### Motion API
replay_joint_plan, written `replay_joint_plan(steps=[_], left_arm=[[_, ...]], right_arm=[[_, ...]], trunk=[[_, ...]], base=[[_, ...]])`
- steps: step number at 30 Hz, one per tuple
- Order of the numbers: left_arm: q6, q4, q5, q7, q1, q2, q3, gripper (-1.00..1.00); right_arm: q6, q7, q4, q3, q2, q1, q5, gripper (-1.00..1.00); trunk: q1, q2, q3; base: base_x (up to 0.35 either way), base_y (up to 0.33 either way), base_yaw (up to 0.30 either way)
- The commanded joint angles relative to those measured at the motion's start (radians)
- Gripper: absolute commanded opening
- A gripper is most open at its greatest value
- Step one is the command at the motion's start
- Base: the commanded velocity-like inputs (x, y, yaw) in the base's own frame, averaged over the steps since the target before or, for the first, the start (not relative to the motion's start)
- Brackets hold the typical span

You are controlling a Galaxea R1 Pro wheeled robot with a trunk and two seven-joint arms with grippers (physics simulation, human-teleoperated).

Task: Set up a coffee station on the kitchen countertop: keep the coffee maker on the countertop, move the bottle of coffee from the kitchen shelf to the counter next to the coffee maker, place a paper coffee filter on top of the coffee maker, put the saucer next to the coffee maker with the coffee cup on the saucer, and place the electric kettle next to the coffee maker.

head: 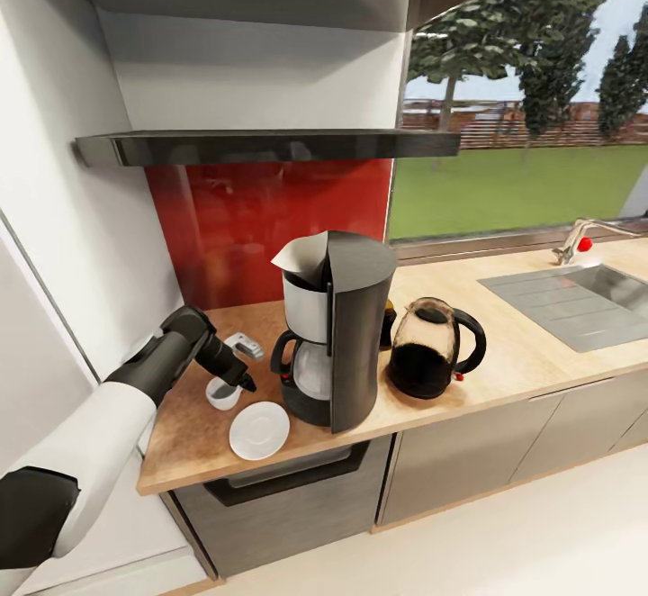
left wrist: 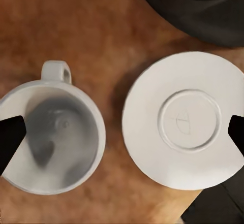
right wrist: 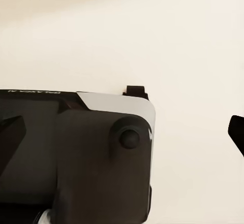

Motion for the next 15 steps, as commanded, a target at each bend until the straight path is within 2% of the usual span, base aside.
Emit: replay_joint_plan(steps=[1, 5, 11, 15], left_arm=[[0.006, -0.002, -0.01, -0.01, -0.001, 0.001, -0.002, 1.0], [0.006, 0.0, -0.01, 0.009, 0.001, 0.002, -0.002, 1.0], [0.006, -0.001, -0.004, 0.081, 0.013, -0.003, -0.001, 1.0], [0.005, -0.001, -0.003, 0.096, 0.023, -0.004, 0.0, 1.0]], right_arm=[[0.001, 0.003, -0.001, 0.008, 0.0, -0.001, -0.01, 1.0], [0.001, 0.003, -0.001, 0.008, -0.001, -0.001, -0.01, 1.0], [0.001, 0.003, -0.001, 0.008, -0.001, -0.001, -0.01, 1.0], [0.001, 0.003, -0.001, 0.008, -0.001, -0.001, -0.01, 1.0]], trunk=[[0.001, -0.002, -0.002], [0.001, -0.002, -0.002], [0.001, -0.002, -0.002], [0.001, -0.002, -0.002]], base=[[0.0, 0.0, 0.0], [0.0, 0.0, 0.0], [0.0, 0.0, 0.0], [0.0, 0.0, 0.0]])
